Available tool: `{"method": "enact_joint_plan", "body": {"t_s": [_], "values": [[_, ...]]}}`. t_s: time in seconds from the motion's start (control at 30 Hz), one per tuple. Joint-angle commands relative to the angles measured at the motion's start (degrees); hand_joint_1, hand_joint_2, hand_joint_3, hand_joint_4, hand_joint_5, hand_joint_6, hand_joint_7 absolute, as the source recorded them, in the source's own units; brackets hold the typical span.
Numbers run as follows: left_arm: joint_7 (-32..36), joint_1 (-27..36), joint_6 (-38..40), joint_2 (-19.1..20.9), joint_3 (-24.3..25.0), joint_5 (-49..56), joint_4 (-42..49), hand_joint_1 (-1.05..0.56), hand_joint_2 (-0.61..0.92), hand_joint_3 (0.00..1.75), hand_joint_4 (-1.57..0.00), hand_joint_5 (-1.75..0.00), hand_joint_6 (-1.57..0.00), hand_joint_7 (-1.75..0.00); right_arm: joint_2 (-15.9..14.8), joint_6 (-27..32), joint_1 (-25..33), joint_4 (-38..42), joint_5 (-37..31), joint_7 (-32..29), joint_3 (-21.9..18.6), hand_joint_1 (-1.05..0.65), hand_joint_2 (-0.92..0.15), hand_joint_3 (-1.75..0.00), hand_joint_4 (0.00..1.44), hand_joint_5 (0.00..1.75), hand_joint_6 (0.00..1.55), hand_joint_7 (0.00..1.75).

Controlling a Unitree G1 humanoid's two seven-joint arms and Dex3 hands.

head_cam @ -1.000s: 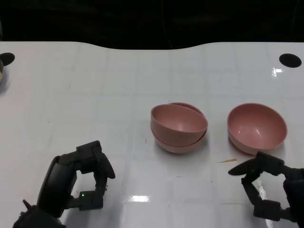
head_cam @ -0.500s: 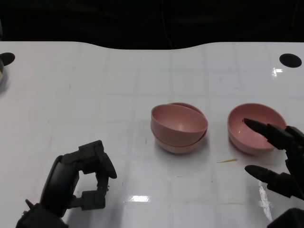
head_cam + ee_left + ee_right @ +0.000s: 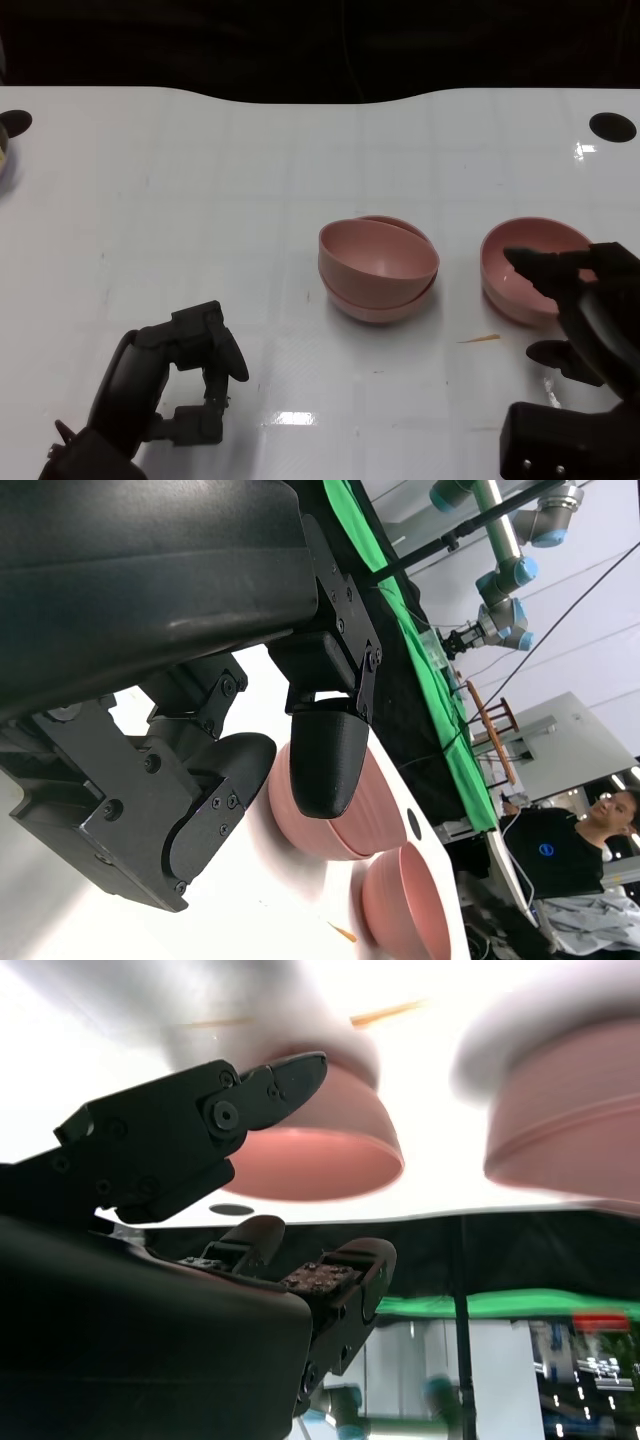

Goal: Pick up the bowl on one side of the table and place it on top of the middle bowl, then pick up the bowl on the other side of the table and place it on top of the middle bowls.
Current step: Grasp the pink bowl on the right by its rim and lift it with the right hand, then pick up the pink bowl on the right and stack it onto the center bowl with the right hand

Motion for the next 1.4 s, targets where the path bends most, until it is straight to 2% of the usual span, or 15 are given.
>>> {"method": "enact_joint_plan", "body": {"t_s": [0.03, 0.33, 0.37, 0.43, 0.53, 0.57, 0.6, 0.67, 0.83, 0.97, 1.0, 1.03, 1.1, 1.2, 1.4], "values": [[0.78, 0.07, -0.90, 0.67, 0.41, 1.39, 0.09, -0.01, 0.28, 1.58, -0.93, -1.74, -0.84, -1.58, -0.69, 2.97, -4.12, 5.12, -0.69, -0.60, 2.34, -0.47, -0.76, 0.00, 0.39, 0.40, 0.47, 0.04], [0.79, 0.45, -0.70, 0.28, 0.60, 2.04, -0.61, 0.00, 0.29, 1.57, -0.92, -1.73, -0.85, -1.56, 1.35, 7.81, -15.70, 24.95, 0.21, -2.69, 10.12, -0.42, -0.88, -0.02, 0.74, 0.26, 0.60, 0.04], [0.80, 0.51, -0.70, 0.29, 0.59, 2.12, -0.72, 0.00, 0.29, 1.56, -0.92, -1.73, -0.85, -1.56, 1.40, 6.98, -16.62, 26.97, 0.49, -4.47, 10.72, -0.38, -0.89, -0.01, 0.81, 0.38, 0.64, 0.03], [1.02, 0.45, -0.94, 0.38, 0.58, 2.55, -0.66, 0.00, 0.29, 1.56, -0.91, -1.73, -0.84, -1.56, 0.92, 4.51, -18.12, 30.16, 1.12, -8.12, 12.01, -0.25, -0.87, 0.00, 0.89, 1.04, 0.99, 0.09], [1.50, 0.41, -0.82, 0.57, 0.59, 3.30, -0.65, -0.01, 0.29, 1.56, -0.91, -1.73, -0.84, -1.56, 0.29, 1.22, -19.43, 32.97, 2.05, -13.41, 13.23, -0.20, -0.84, 0.00, 0.88, 1.60, 1.26, 0.13], [1.66, 0.41, -0.70, 0.59, 0.58, 3.54, -0.71, -0.01, 0.29, 1.56, -0.91, -1.74, -0.84, -1.56, 0.07, -0.07, -19.88, 33.86, 2.20, -15.64, 13.61, -0.20, -0.85, 0.00, 0.91, 1.67, 1.23, 0.33], [1.64, 0.42, -0.51, 0.59, 0.56, 3.59, -0.78, -0.02, 0.29, 1.56, -0.91, -1.74, -0.84, -1.56, -0.12, -1.35, -20.28, 34.54, 2.40, -17.69, 13.87, -0.19, -0.86, 0.00, 0.92, 1.71, 1.07, 0.78], [1.57, 0.43, -0.41, 0.60, 0.52, 3.78, -0.89, -0.02, 0.29, 1.55, -0.90, -1.74, -0.84, -1.56, -0.35, -3.01, -20.86, 35.07, 2.83, -20.64, 14.11, -0.18, -0.85, 0.00, 0.95, 1.74, 0.88, 1.22], [2.00, 0.29, -0.44, 0.60, 0.61, 4.74, -0.76, -0.04, 0.29, 1.55, -0.91, -1.74, -0.84, -1.57, -1.83, -5.70, -20.99, 28.44, 3.60, -24.45, 13.71, -0.14, -0.78, 0.00, 0.97, 1.75, 0.89, 1.24], [2.11, 0.15, -0.56, 0.79, 0.55, 4.91, -0.54, -0.05, 0.27, 1.56, -0.91, -1.74, -0.84, -1.56, -2.39, -7.86, -20.97, 21.98, 4.46, -24.87, 13.38, -0.14, -0.85, -0.09, 0.99, 1.75, 0.73, 1.70], [2.08, 0.13, -0.54, 0.83, 0.53, 4.88, -0.51, -0.05, 0.27, 1.56, -0.91, -1.74, -0.84, -1.56, -2.32, -8.11, -20.98, 20.37, 4.69, -24.48, 13.32, -0.15, -0.78, -0.27, 0.99, 1.75, 0.74, 1.71], [2.05, 0.12, -0.50, 0.86, 0.52, 4.85, -0.49, -0.05, 0.27, 1.56, -0.91, -1.74, -0.84, -1.56, -2.18, -8.20, -20.97, 18.94, 4.97, -23.77, 13.27, -0.16, -0.56, -0.72, 0.98, 1.75, 0.75, 1.69], [2.04, 0.01, -0.77, 0.85, 0.50, 4.80, -0.25, -0.04, 0.28, 1.56, -0.91, -1.74, -0.84, -1.56, -1.66, -9.13, -21.58, 16.83, 5.23, -23.05, 13.62, -0.16, -0.39, -1.00, 0.98, 1.75, 0.80, 1.59], [1.98, 0.00, -0.40, 0.80, 0.40, 4.81, -0.38, -0.03, 0.28, 1.56, -0.91, -1.74, -0.84, -1.56, -0.76, -9.92, -22.74, 14.93, 5.13, -20.96, 14.41, -0.15, -0.27, -1.10, 0.99, 1.75, 0.85, 1.54], [1.80, -0.17, -1.11, 0.78, 0.26, 4.73, 0.06, -0.03, 0.28, 1.56, -0.92, -1.75, -0.84, -1.57, 2.36, -11.67, -25.13, 14.25, 7.67, -13.84, 15.49, -0.18, -0.32, -1.12, 0.97, 1.75, 0.89, 1.36]]}}
